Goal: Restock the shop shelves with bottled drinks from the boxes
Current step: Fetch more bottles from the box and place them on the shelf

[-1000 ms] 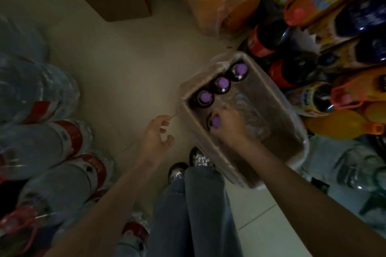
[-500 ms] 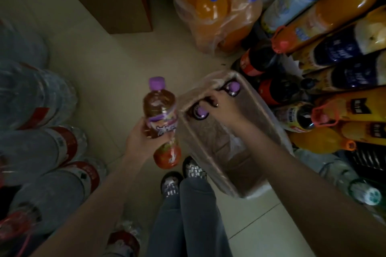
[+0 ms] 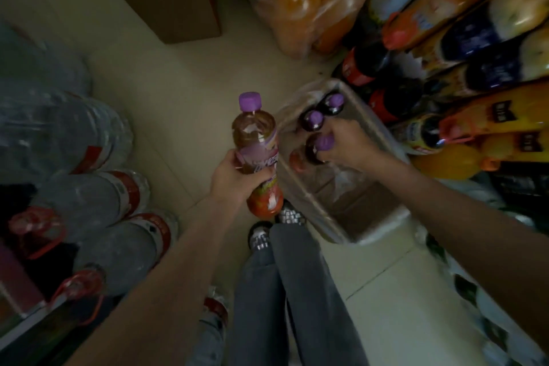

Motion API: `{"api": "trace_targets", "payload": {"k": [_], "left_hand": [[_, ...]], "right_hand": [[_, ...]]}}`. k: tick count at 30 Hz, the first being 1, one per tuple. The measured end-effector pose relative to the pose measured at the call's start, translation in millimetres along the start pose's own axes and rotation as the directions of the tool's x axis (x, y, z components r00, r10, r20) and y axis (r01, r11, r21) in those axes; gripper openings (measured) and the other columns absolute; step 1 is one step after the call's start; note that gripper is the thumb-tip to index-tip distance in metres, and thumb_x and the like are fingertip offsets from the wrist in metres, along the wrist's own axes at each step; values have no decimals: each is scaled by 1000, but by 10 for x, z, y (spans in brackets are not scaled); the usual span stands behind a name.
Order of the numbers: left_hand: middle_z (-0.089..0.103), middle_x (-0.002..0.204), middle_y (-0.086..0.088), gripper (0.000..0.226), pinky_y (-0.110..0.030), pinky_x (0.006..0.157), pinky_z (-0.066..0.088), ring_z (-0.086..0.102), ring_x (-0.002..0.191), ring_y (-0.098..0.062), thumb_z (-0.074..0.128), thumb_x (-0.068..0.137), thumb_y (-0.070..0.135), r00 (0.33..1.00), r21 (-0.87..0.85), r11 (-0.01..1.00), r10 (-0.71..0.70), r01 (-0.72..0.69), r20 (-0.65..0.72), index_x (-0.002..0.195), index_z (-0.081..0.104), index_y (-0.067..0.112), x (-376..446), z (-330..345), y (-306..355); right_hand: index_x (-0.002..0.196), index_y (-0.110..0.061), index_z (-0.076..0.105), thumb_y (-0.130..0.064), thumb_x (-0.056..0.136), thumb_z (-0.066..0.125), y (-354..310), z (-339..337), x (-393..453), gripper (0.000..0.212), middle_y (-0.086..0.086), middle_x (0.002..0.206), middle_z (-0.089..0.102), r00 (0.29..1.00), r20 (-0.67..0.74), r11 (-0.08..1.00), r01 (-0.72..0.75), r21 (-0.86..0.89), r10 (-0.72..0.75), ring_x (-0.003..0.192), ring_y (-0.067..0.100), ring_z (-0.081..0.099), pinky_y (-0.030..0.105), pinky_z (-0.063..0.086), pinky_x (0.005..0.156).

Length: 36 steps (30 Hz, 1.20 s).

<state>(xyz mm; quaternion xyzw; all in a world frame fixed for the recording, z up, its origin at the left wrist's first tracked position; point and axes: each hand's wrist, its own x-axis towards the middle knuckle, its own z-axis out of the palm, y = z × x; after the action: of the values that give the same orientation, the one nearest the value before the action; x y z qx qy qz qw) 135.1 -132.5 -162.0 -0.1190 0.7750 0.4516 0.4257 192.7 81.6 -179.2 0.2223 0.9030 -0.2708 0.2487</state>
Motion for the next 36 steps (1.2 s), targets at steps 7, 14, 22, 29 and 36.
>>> {"api": "trace_targets", "payload": {"k": [7,14,22,29,36], "left_hand": [[61,104,4,67,-25,85,44,58,98,-13,86,57,23,937,98,958,238,-270,254,118,58,14,-1527,-159,2082],[65,105,-1,48,-21,80,46,60,92,-12,78,71,11,721,104,776,516,-622,462,114,59,11,-3228,208,3949],[67,95,-1,31,-19,67,48,60,79,-8,81,67,21,449,-19,580,650,-814,614,90,61,23,-4869,1347,4912],[66,85,2,34,-12,63,47,62,79,-7,79,68,2,140,-159,343,702,-926,698,95,61,12,-6314,3082,4789],[69,104,-2,51,-37,94,49,62,100,-16,86,59,12,-11,-192,183,694,-964,720,104,62,17,-7082,4375,4694]], "right_hand": [[87,-11,68,-17,63,82,-492,-2774,-1993,28,10,82,67,941,-326,963,0,270,91,74,12,56,33,47,71],[84,-7,67,-24,67,80,-748,-4952,-4154,27,13,79,66,704,-702,960,112,258,107,73,14,55,40,49,74],[86,-16,60,-46,79,64,-275,-5548,-6193,30,11,87,56,3,-976,954,208,216,220,77,14,53,21,39,68],[75,-19,60,-49,76,61,1146,-5403,-7663,30,15,82,60,-389,-734,810,452,374,557,80,26,58,43,47,81],[95,8,56,-26,85,54,2182,-5275,-8448,36,30,100,48,-581,-757,943,57,328,298,94,21,35,25,28,86]]}}
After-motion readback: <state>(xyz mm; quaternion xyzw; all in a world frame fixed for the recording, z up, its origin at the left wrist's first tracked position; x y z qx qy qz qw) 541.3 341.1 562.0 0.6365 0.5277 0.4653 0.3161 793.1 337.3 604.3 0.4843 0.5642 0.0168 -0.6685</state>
